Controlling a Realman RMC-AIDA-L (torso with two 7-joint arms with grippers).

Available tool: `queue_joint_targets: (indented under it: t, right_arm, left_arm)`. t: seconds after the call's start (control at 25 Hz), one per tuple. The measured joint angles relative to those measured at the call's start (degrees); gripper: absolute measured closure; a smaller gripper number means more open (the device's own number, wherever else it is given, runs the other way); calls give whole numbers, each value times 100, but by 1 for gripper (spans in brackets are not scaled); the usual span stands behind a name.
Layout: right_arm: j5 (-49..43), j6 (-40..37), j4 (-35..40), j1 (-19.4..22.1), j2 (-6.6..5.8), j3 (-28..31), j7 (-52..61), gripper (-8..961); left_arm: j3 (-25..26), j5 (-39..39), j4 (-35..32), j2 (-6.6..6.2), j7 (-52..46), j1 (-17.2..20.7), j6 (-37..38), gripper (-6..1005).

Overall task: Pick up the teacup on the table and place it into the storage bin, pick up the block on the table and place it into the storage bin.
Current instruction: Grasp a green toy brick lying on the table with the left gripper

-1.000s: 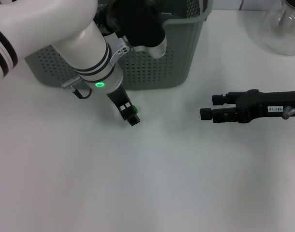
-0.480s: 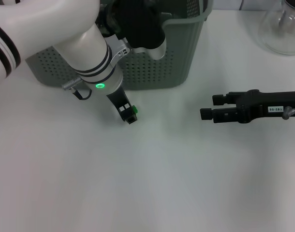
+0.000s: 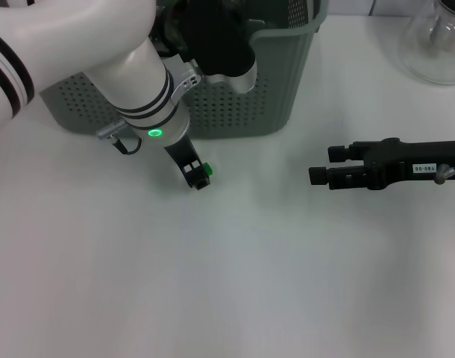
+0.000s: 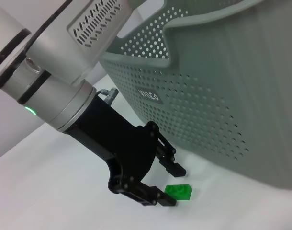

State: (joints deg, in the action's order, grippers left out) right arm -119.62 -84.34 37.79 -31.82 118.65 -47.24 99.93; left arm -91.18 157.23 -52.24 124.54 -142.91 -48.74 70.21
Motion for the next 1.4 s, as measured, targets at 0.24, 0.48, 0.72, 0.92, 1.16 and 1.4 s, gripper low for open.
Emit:
queue_joint_targets:
  t: [0.24, 0.48, 0.72, 0.92, 1.16, 1.4]
  right_arm:
    - [0, 0, 0, -10, 0, -5, 0, 97]
    - [0, -7, 0, -43, 9, -13, 0, 97]
    - [0, -8, 0, -55, 2, -64, 0, 96]
    - [0, -3, 0, -60, -3, -63, 0, 97]
    - [0, -2, 0, -61, -18, -40, 0, 97]
    - [0, -2, 0, -61, -17, -32, 0, 96]
  left_arm:
    - [-11, 0, 36, 0, 0, -28, -14, 631]
    - [-73, 0, 141, 0, 0, -75, -22, 662]
    - [-135, 0, 190, 6, 0, -105, -37, 678]
    - [-137, 0, 197, 8, -4, -133, -49, 693]
    - [-137, 32, 198, 4, -83, -166, -59, 712]
    - [-124, 40, 83, 0, -98, -170, 74, 777]
